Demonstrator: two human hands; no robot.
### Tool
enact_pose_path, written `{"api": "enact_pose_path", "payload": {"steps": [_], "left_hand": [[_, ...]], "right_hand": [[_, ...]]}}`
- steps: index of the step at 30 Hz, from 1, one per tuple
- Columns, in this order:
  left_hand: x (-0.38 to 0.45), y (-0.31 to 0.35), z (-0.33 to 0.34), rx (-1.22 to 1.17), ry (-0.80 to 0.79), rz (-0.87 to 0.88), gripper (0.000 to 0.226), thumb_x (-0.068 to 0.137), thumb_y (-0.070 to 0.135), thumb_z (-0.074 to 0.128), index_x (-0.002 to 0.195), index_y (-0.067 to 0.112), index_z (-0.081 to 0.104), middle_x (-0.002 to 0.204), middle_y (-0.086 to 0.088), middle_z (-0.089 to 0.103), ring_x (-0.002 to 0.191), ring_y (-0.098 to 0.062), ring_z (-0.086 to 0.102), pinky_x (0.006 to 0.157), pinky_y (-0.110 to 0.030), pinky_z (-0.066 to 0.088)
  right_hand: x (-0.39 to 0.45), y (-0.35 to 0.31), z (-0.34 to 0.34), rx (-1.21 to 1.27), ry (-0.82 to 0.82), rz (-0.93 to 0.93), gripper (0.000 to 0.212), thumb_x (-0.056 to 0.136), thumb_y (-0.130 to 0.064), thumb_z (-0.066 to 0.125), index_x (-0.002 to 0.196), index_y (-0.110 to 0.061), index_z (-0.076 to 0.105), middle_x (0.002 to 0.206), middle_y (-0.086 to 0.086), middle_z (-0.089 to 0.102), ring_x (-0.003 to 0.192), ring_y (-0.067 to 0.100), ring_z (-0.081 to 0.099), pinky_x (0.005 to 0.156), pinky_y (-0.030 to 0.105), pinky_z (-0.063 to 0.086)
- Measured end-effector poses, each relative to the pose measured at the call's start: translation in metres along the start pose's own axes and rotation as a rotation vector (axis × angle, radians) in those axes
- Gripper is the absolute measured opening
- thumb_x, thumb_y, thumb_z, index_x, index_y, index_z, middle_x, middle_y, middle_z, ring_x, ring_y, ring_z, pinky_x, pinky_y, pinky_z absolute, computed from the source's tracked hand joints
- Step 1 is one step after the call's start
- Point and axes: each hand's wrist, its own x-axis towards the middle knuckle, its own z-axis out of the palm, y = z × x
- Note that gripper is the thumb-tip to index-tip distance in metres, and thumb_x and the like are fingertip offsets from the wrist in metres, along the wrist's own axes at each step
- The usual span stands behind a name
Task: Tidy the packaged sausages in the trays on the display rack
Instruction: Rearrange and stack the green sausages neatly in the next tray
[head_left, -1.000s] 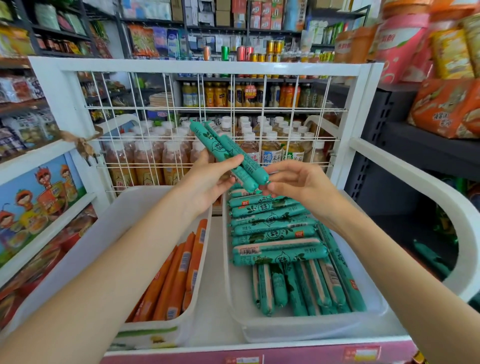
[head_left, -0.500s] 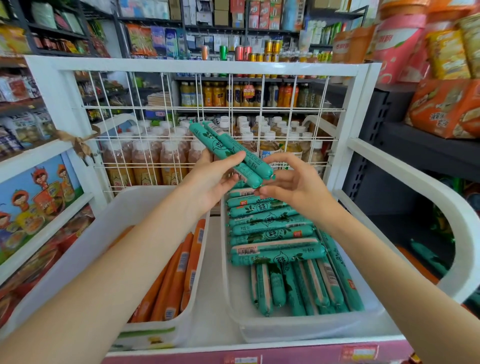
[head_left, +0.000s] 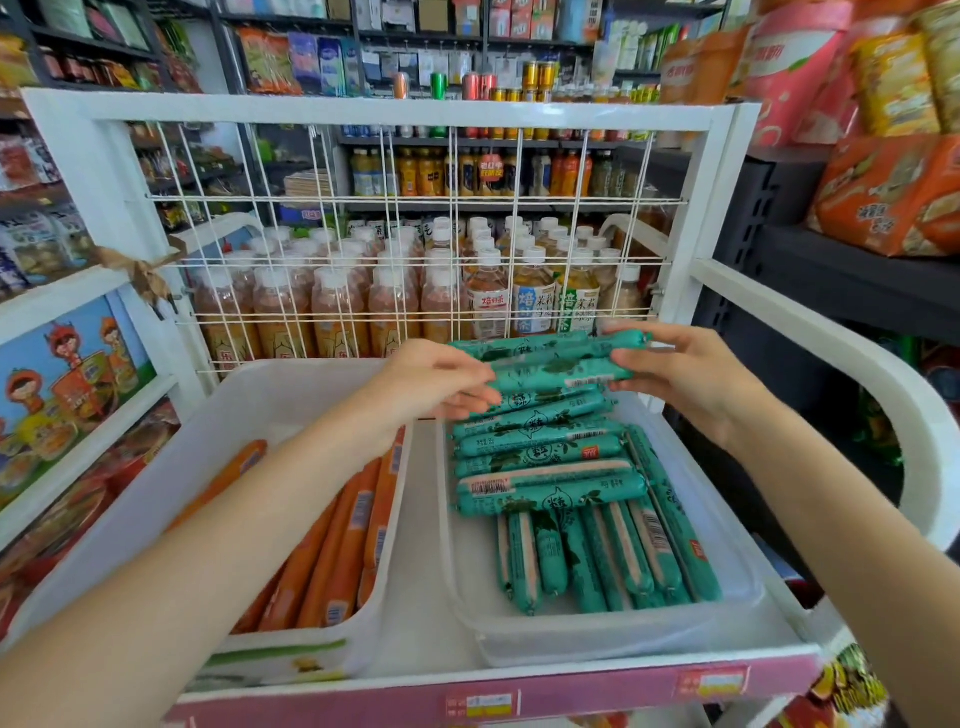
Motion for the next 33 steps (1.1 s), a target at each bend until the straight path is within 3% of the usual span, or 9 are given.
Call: {"api": "enact_pose_path", "payload": {"steps": [3,5,8,12,14,16,21,24,33], "left_hand": [[0.000,-0.006,0.001,0.347,0.172,0.355,0.013,0.084,0.018,0.063,0.097,0.019,0.064,0.092,0.010,0.067,0.080,0.003,0.060,0.079,-0.014,0.048],[0.001,-0.010,0.007,0.580,0.055,0.487,0.022,0.083,0.023,0.065,0.104,0.022,0.062,0.111,0.008,0.061,0.099,0.000,0.053,0.093,-0.019,0.041],[0.007,-0.025,0.020,0.991,-0.269,0.419,0.035,0.080,0.037,0.066,0.112,0.028,0.057,0.139,0.006,0.039,0.130,-0.014,0.029,0.111,-0.040,0.021],[0.021,-0.042,0.023,1.262,-0.336,0.372,0.058,0.078,0.040,0.067,0.129,0.030,0.041,0.148,0.004,0.023,0.133,-0.025,0.023,0.110,-0.042,0.023],[0.025,-0.045,0.023,1.365,-0.334,0.337,0.068,0.077,0.042,0.068,0.135,0.028,0.035,0.149,0.001,0.019,0.132,-0.027,0.028,0.109,-0.043,0.027],[0.029,-0.046,0.024,1.443,-0.316,0.292,0.070,0.077,0.045,0.067,0.136,0.025,0.037,0.147,-0.002,0.023,0.128,-0.028,0.034,0.107,-0.044,0.028],[0.032,-0.047,0.023,1.375,-0.300,0.244,0.058,0.074,0.046,0.069,0.124,0.025,0.047,0.141,0.000,0.031,0.124,-0.026,0.037,0.102,-0.041,0.027],[0.032,-0.049,0.022,1.350,-0.277,0.257,0.049,0.078,0.043,0.066,0.121,0.025,0.050,0.140,0.001,0.034,0.125,-0.024,0.038,0.102,-0.040,0.026],[0.020,-0.042,0.008,1.006,-0.207,0.378,0.022,0.086,0.027,0.062,0.107,0.022,0.060,0.122,0.005,0.057,0.111,-0.013,0.052,0.097,-0.031,0.040]], "right_hand": [[-0.001,0.004,-0.009,-0.131,-0.118,0.042,0.023,0.081,0.002,0.060,0.096,-0.015,0.068,0.109,0.020,0.064,0.096,0.032,0.063,0.072,0.025,0.058],[-0.002,0.005,-0.011,-0.160,-0.185,0.090,0.023,0.082,0.001,0.060,0.098,-0.014,0.068,0.109,0.019,0.065,0.093,0.029,0.065,0.071,0.025,0.058],[0.002,0.012,-0.009,-0.542,-0.238,0.129,0.023,0.085,-0.008,0.062,0.107,-0.014,0.064,0.104,0.011,0.067,0.070,0.017,0.067,0.061,0.019,0.054],[0.003,0.017,-0.007,-1.353,-0.084,-0.196,0.036,0.085,-0.033,0.063,0.118,-0.017,0.059,0.108,0.002,0.057,0.079,0.010,0.053,0.074,0.019,0.040],[-0.011,0.010,0.005,-1.294,-0.156,-0.418,0.022,0.086,-0.026,0.064,0.104,-0.016,0.066,0.098,-0.002,0.061,0.069,-0.002,0.049,0.067,0.006,0.036],[-0.028,0.012,0.023,-1.164,-0.478,-0.457,0.015,0.085,-0.019,0.064,0.098,-0.016,0.071,0.095,-0.005,0.066,0.068,-0.009,0.051,0.067,0.000,0.037],[-0.046,0.053,0.055,-1.383,-1.009,-0.442,0.046,0.082,-0.020,0.067,0.126,-0.022,0.055,0.131,-0.006,0.053,0.107,0.018,0.043,0.091,0.026,0.037],[-0.048,0.058,0.064,-1.492,-0.989,-0.536,0.048,0.081,-0.019,0.065,0.128,-0.023,0.053,0.133,-0.003,0.048,0.108,0.020,0.037,0.084,0.028,0.035],[-0.045,0.041,0.055,-1.163,-0.860,-0.452,0.035,0.077,-0.018,0.069,0.111,-0.021,0.063,0.115,-0.004,0.058,0.099,0.013,0.051,0.082,0.017,0.038]]}}
